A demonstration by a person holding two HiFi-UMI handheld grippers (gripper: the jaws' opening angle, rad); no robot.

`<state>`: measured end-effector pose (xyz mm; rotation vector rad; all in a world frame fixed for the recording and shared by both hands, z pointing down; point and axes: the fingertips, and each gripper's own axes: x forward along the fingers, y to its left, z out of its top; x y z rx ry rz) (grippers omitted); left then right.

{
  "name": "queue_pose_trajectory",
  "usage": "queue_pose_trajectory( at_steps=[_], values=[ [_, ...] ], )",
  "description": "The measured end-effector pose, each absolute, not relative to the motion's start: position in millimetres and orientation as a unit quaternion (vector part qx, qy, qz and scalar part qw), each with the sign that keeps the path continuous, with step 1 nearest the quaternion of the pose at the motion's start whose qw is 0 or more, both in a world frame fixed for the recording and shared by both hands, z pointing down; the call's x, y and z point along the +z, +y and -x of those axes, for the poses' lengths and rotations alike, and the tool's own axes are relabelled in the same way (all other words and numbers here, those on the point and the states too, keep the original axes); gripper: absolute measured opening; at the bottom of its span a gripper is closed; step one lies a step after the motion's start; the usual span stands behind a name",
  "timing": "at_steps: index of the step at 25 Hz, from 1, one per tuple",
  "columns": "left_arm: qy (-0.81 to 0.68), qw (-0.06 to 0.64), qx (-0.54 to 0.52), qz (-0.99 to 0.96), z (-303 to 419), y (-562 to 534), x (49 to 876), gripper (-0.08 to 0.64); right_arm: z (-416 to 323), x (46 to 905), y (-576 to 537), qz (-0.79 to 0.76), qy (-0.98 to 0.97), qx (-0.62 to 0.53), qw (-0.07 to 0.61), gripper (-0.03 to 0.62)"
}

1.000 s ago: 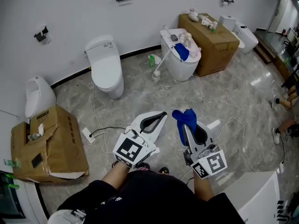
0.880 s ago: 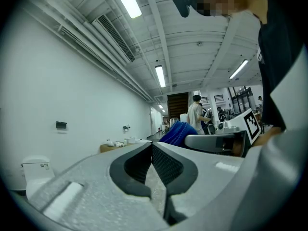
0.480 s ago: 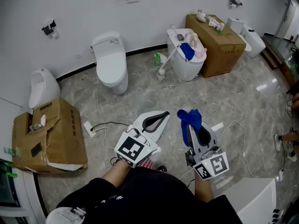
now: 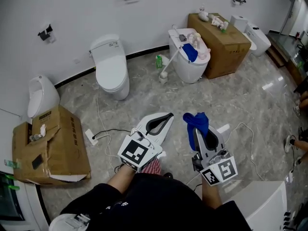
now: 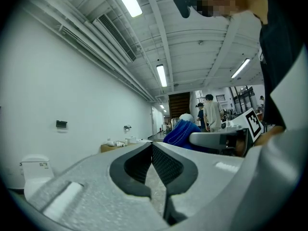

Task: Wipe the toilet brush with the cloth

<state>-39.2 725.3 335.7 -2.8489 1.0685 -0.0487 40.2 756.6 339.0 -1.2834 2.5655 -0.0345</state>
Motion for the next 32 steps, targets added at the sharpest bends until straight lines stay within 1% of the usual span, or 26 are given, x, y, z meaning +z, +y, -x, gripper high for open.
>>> queue_pose_trajectory(
  at_steps=[16, 32],
  values=[
    [0.329, 0.052, -0.017, 0.943, 69.6, 629.8, 332.1, 0.005, -11.5, 337.3, 666.4, 0.468, 0.873, -0.018, 0.133, 0.064],
    [0.321, 0.048, -0.023, 0.946, 105.8, 561.9, 335.2, 0.005, 26.3, 338.2, 596.9, 0.478, 0.869, -0.024, 0.129, 0.064]
  ],
)
